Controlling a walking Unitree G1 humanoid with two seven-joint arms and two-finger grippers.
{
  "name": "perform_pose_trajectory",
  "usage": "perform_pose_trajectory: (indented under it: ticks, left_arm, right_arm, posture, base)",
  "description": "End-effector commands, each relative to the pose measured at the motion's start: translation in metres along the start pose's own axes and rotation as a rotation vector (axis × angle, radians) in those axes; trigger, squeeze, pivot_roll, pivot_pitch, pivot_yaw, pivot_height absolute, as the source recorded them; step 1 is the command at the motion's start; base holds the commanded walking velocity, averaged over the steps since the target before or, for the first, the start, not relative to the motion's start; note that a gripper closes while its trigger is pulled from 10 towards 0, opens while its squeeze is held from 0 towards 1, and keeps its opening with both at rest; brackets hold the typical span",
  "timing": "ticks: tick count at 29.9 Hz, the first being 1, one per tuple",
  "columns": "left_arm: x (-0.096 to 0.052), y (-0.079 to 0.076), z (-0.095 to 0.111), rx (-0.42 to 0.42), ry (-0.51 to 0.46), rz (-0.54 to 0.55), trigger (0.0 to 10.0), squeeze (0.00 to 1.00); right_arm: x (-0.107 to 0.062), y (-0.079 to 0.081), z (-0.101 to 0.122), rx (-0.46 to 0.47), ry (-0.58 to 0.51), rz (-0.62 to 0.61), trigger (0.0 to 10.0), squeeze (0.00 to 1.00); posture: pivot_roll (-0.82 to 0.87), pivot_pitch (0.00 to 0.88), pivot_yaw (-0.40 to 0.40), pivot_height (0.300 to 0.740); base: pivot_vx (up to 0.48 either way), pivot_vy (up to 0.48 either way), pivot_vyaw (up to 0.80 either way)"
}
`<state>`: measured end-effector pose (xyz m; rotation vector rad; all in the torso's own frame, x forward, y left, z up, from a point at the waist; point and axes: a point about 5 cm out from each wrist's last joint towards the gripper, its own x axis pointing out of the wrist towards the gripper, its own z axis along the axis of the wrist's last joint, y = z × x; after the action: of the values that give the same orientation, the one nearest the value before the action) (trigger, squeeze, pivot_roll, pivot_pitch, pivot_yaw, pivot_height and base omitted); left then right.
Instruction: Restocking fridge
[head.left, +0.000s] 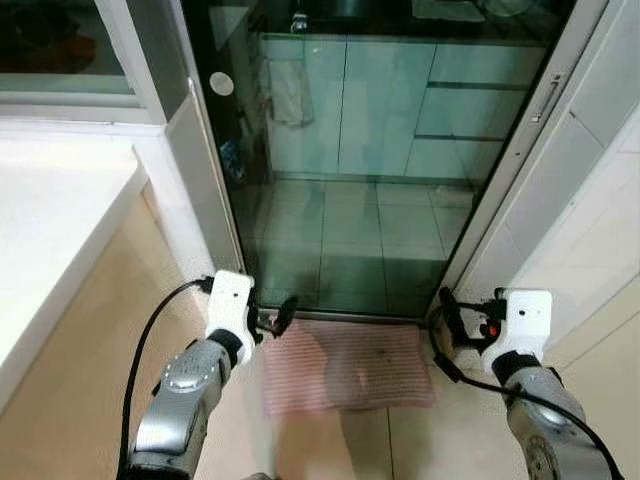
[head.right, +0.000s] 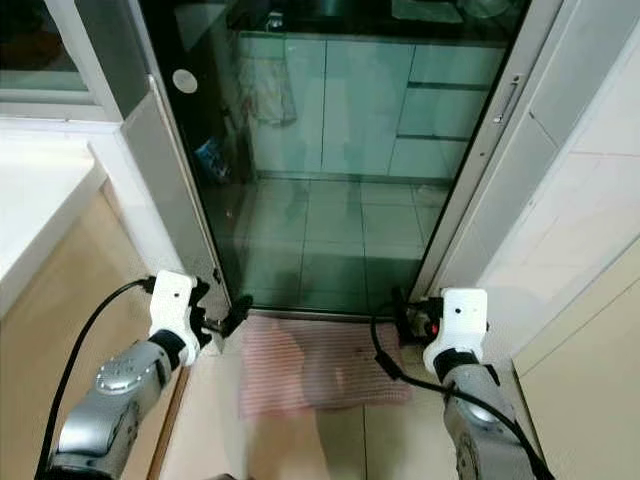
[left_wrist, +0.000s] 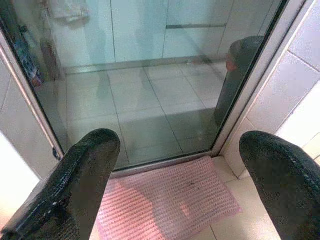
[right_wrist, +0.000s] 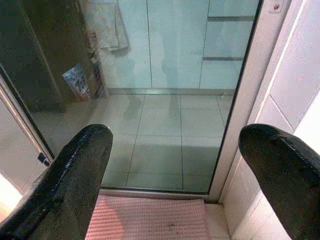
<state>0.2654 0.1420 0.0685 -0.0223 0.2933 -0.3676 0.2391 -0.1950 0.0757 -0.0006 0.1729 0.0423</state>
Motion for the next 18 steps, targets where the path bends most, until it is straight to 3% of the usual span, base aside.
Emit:
perform_pose_trajectory:
  ticks: [1,18]
  left_arm:
    - [-0.0007,0.0023,-0.0021,0.003,0.009,0.013,10.0,0.00]
    - [-0.0007,0.0023,-0.0021,0.003,0.009,0.013,10.0,0.00]
  right_arm:
    - [-0.0002,-0.0062,-0.0041,-0.019,0.026,-0.020,10.0,0.05]
    - [-0.0002,-0.0062,-0.0041,-0.019,0.026,-0.020,10.0,0.05]
  posture:
    - [-0.11,0.000,0.018,0.740]
    - [-0.11,0.000,0.018,0.740]
  base:
    - [0.000,0.000,0.00]
    - [0.000,0.000,0.00]
